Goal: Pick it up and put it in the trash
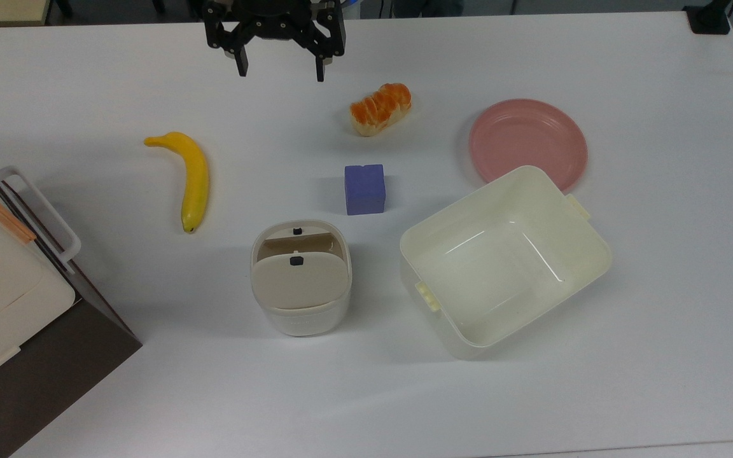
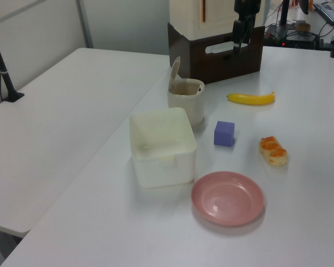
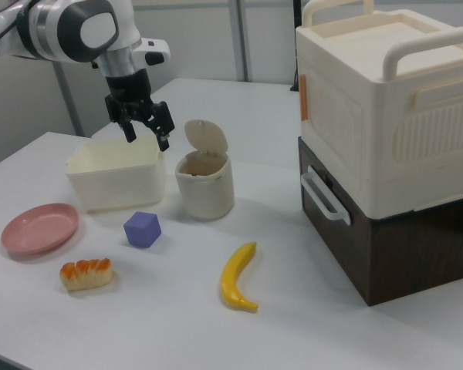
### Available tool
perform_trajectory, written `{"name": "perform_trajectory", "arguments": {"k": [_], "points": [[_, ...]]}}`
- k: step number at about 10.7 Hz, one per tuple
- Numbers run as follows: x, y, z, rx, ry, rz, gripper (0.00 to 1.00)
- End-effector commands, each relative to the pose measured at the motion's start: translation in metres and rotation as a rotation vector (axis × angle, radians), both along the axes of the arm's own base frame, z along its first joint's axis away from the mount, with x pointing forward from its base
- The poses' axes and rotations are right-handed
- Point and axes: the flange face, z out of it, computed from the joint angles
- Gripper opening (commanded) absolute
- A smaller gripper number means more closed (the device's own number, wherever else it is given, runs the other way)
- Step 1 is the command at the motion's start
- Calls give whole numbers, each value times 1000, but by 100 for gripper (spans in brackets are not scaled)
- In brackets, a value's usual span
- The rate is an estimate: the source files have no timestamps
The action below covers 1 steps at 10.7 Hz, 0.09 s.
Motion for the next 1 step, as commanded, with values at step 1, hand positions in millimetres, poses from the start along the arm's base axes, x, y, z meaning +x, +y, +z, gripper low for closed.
{"name": "perform_trajectory", "arguments": {"k": [1], "points": [[-5, 5, -5, 25, 16, -35, 100]]}}
